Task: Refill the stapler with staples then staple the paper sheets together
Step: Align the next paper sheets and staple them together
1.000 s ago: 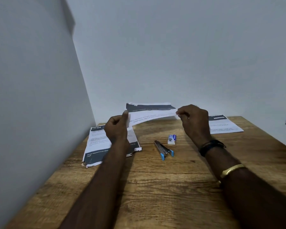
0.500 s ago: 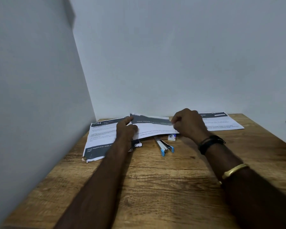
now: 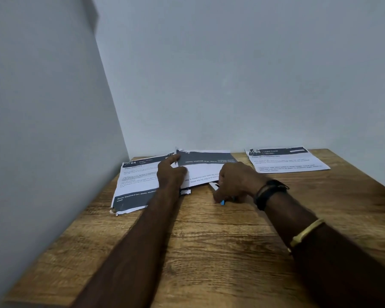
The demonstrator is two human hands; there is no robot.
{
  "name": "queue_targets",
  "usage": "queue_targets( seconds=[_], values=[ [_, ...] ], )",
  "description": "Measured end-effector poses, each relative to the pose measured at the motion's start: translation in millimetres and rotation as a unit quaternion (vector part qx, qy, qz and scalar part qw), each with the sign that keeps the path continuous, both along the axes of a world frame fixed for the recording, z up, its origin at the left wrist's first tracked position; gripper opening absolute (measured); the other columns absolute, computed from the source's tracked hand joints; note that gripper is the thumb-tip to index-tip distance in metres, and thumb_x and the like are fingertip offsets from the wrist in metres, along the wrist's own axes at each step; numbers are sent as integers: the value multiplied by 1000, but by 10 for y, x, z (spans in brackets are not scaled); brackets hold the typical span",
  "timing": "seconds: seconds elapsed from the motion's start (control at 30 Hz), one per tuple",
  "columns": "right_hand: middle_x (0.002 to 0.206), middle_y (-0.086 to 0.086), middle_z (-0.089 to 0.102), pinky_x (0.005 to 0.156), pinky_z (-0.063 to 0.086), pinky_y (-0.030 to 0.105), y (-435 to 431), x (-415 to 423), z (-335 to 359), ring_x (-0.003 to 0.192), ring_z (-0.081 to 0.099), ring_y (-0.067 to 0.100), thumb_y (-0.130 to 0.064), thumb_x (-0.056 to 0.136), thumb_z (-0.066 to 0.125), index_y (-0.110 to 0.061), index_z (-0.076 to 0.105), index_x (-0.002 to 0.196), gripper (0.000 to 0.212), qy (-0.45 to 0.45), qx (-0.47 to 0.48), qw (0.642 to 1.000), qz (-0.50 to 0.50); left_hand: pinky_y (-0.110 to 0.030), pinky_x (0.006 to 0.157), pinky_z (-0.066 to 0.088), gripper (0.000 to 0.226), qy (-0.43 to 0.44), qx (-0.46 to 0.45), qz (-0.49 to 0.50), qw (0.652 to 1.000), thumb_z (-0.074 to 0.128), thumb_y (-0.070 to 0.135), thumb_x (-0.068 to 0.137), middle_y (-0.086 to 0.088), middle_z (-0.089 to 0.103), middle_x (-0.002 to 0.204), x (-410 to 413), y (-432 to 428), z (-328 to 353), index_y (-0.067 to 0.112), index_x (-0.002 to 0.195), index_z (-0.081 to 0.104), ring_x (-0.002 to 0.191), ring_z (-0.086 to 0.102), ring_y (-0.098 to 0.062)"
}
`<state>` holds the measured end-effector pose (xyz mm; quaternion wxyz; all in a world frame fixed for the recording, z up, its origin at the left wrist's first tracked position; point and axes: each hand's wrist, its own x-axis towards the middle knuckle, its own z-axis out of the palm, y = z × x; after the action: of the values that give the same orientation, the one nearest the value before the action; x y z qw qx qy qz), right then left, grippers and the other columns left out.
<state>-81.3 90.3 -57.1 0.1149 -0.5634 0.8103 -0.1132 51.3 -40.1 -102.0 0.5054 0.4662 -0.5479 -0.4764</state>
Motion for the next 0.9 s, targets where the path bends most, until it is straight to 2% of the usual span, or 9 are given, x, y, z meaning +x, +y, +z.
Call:
queue_targets(
  seconds=[0.13, 0.23, 0.33, 0.4, 0.5, 0.57, 0.63, 0.73, 0.9],
  values=[
    [65, 2, 74, 57, 61, 32, -13, -86, 24, 47, 66, 18, -31, 67, 83, -13, 71, 70, 22, -103, -9, 995, -13, -43, 102, 56, 54, -5, -9, 13, 1000, 73, -5, 80, -9, 66, 134, 14, -22, -28, 17, 129, 69, 114, 66, -29],
    [56, 3, 65, 45, 54, 26, 17, -195, 60, 41, 58, 20, -26, 71, 82, -10, 68, 65, 23, -247, 8, 969, -8, -43, 102, 57, 57, -4, -10, 7, 1000, 73, -9, 79, -9, 66, 134, 15, -37, -41, 16, 130, 69, 114, 67, -30],
    [62, 5, 65, 44, 50, 23, 72, -301, 88, 44, 53, 18, -23, 80, 79, -7, 73, 79, 17, -372, 6, 928, 8, -43, 100, 58, 61, -11, -24, -12, 1000, 68, -15, 79, -7, 66, 134, 18, -26, -29, 17, 130, 69, 113, 67, -28],
    [73, 7, 67, 44, 52, 23, 93, -373, 105, 51, 58, 18, -19, 84, 79, -7, 75, 90, 14, -478, -21, 878, 17, -44, 101, 57, 64, -19, -41, -30, 999, 64, -18, 78, -4, 65, 134, 14, -11, -15, 18, 130, 69, 117, 66, -28],
    [85, 14, 69, 51, 59, 26, 90, -429, 131, 65, 71, 22, -19, 80, 80, -5, 73, 100, 26, -630, -79, 770, 59, -47, 103, 55, 59, -24, -70, -45, 996, 62, -15, 80, 3, 65, 122, -2, 35, 10, 19, 127, 71, 119, 65, -27],
    [91, 17, 72, 63, 64, 32, 53, -432, 120, 76, 75, 26, -17, 75, 80, -1, 71, 103, 32, -683, -136, 713, 78, -51, 103, 55, 49, -15, -89, -55, 994, 64, -10, 82, -1, 70, 121, -18, 66, 20, 17, 121, 74, 116, 67, -30],
    [88, 15, 75, 74, 65, 39, -8, -420, 85, 82, 76, 28, -11, 78, 77, 1, 70, 99, 25, -709, -206, 671, 74, -53, 102, 54, 43, -5, -99, -75, 992, 66, -7, 82, -8, 74, 121, -32, 106, 21, 15, 117, 77, 115, 69, -34],
    [84, 8, 79, 85, 63, 44, -76, -395, 19, 91, 77, 27, -4, 87, 73, 0, 68, 102, 16, -693, -286, 661, 43, -53, 96, 58, 35, -7, -118, -108, 987, 70, -5, 84, -12, 76, 117, -46, 199, 44, 14, 112, 78, 108, 71, -40],
    [97, 9, 77, 83, 64, 40, -115, -376, -59, 94, 76, 26, 0, 87, 76, -5, 67, 109, 25, -587, -384, 713, 8, -38, 81, 63, 32, -30, -160, -158, 974, 68, -9, 86, -14, 77, 109, -110, 363, 74, 7, 113, 77, 91, 75, -29]
  ],
)
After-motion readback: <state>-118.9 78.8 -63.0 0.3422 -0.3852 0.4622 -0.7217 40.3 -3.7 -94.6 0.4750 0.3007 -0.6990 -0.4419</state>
